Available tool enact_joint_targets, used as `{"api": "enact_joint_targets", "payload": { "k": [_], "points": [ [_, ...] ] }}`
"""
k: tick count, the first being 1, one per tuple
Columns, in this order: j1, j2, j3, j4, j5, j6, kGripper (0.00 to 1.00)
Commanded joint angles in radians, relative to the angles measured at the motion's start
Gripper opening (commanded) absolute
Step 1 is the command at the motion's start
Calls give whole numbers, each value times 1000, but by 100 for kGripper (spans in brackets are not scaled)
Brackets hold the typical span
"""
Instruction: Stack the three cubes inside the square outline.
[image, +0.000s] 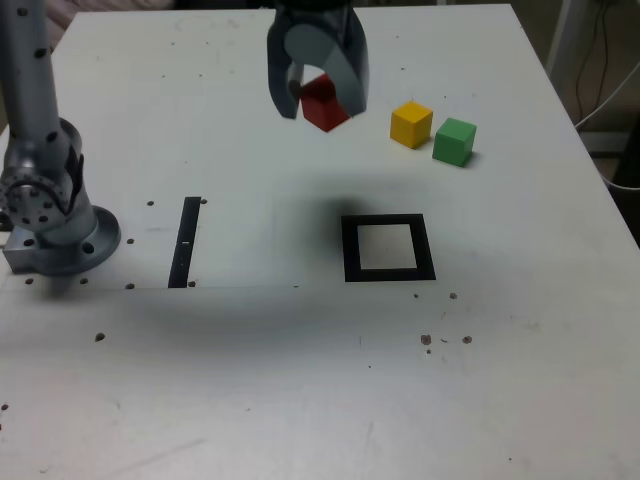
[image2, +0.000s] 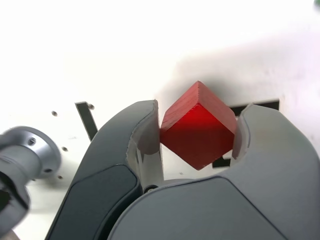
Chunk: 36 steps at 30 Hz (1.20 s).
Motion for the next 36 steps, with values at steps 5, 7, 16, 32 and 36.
{"api": "enact_joint_targets", "payload": {
  "k": [5,7,16,32,36],
  "points": [
    [-74,51,-17,-12,-18,-38,20],
    [-102,65,-19,-12,-32,-54,20],
    [-212,115,-41,-24,-81,-142,20],
    [-258,254,-85,-89,-73,-262,20],
    [-258,261,-80,-96,-76,-272,20]
  ]
}}
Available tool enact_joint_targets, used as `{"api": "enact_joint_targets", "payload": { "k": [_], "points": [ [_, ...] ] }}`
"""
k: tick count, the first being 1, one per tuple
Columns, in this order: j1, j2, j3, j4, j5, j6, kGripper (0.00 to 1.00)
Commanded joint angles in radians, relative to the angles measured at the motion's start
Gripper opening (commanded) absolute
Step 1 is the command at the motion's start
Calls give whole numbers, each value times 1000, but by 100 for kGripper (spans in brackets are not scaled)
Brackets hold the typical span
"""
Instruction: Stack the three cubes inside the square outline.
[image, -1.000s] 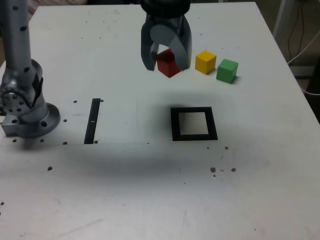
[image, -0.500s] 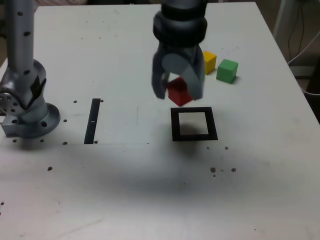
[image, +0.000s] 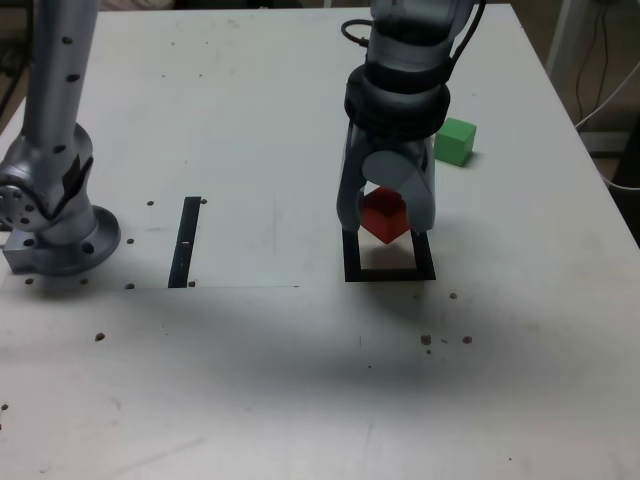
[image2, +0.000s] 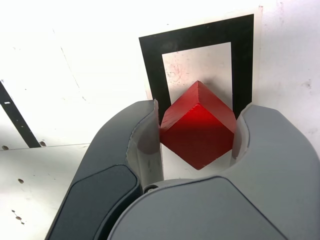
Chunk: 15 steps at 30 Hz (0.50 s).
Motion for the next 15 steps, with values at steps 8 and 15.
{"api": "enact_joint_targets", "payload": {
  "k": [8,15],
  "points": [
    [12,20,48,-41,4,-13,23],
    [16,17,88,-84,1,-28,24]
  ]
}}
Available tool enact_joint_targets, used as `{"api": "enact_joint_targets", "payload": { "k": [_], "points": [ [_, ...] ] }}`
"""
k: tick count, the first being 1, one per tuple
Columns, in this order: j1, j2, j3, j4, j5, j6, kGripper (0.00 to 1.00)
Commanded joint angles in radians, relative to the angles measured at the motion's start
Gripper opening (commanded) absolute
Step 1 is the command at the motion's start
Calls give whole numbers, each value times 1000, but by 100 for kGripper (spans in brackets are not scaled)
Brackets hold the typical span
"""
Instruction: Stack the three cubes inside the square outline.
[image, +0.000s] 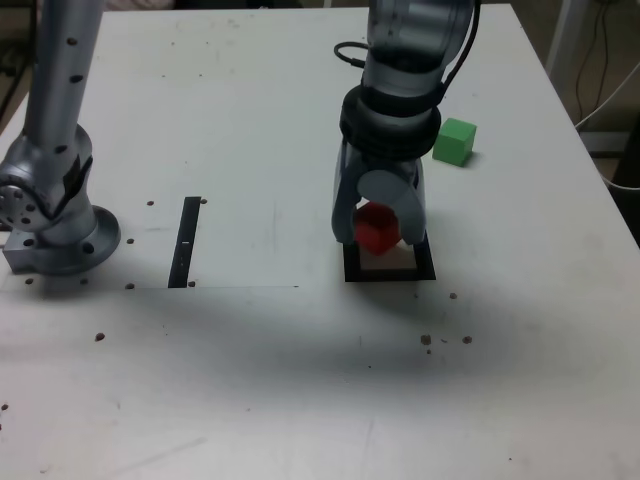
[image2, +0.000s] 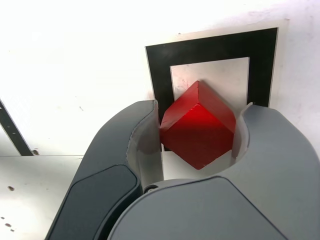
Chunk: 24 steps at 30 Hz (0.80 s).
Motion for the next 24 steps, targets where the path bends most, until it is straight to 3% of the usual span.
{"api": "enact_joint_targets", "payload": {
  "k": [1,18,24],
  "points": [
    [1,1,7,-7,0,-5,24],
    [1,5,24,-38,3,-4,24],
    [9,-3,9,-27,-4,98,23]
  ]
}}
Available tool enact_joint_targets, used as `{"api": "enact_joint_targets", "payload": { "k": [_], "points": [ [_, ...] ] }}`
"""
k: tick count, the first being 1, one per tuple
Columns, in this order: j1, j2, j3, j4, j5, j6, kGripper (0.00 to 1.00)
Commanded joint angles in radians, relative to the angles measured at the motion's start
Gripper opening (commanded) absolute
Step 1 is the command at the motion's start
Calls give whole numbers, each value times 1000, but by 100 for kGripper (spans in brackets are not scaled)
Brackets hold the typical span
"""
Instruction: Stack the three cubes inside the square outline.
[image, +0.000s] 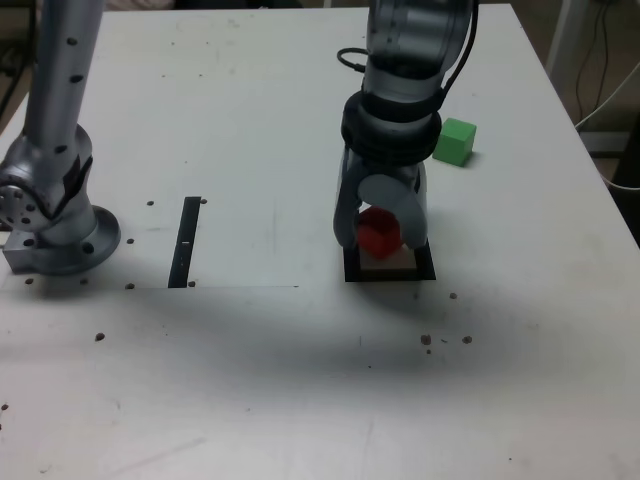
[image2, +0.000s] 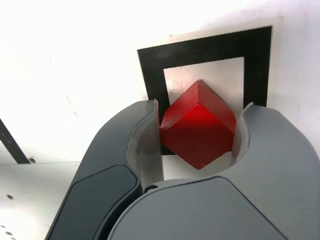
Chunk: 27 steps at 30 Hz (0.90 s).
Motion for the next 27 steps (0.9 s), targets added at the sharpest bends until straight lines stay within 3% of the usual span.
{"api": "enact_joint_targets", "payload": {
  "k": [1,11,27],
  "points": [
    [7,-6,-14,14,-6,61,23],
    [13,-59,-6,96,3,336,23],
    [17,-53,50,-14,23,370,23]
  ]
}}
